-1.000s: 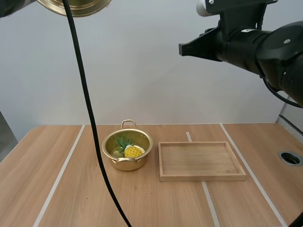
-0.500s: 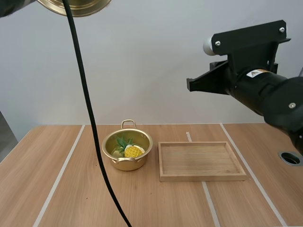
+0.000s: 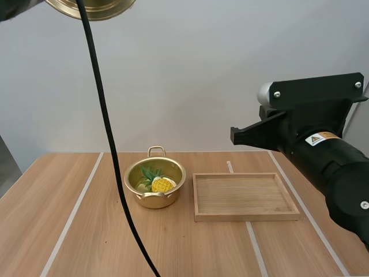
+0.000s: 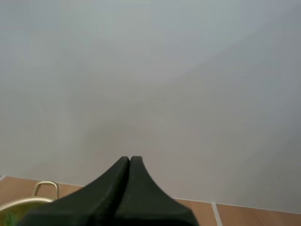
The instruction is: Open the pot, put the pineapple inside, and close it
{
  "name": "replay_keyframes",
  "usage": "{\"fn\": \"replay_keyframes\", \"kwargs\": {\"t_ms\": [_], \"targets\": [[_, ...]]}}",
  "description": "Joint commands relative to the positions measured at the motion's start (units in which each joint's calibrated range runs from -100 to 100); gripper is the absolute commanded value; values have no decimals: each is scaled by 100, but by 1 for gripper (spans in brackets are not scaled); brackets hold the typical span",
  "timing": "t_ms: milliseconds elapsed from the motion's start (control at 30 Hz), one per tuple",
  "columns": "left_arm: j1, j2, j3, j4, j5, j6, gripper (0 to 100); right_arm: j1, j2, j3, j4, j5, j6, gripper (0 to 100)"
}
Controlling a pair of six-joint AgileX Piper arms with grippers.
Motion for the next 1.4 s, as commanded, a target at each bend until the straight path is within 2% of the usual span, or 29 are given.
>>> {"fn": "replay_keyframes", "kwargs": {"t_ms": [0,167,267,400,533,600,800,900,1000,1167,1367], "targets": [[0,-32,-26,1,-140,-35,0,-15,-29,123,-396,108,45,0],[0,-32,-26,1,-140,-35,0,-15,43,261,-456,-8,45,0],[0,-32,-26,1,-140,-35,0,-15,40,503,-626,-471,431,0],[0,-32,-26,1,-140,-35,0,-15,31,856,-1675,-920,1535,0],[0,-32,-26,1,-140,-35,0,-15,31,1037,-3118,-939,2668,0],[0,-32,-26,1,-140,-35,0,-15,31,1060,-3394,-983,2981,0],[0,-32,-26,1,-140,-35,0,-15,44,1060,-3399,-1032,3045,0],[0,-32,-26,1,-140,-35,0,-15,44,1072,-3399,-693,2953,0],[0,-32,-26,1,-140,-35,0,-15,44,1423,-3294,-539,2932,0],[0,-32,-26,1,-140,-35,0,-15,31,2160,-3267,-1038,2830,0],[0,-32,-26,1,-140,-35,0,-15,-40,2566,-3234,-1056,2830,0]]}}
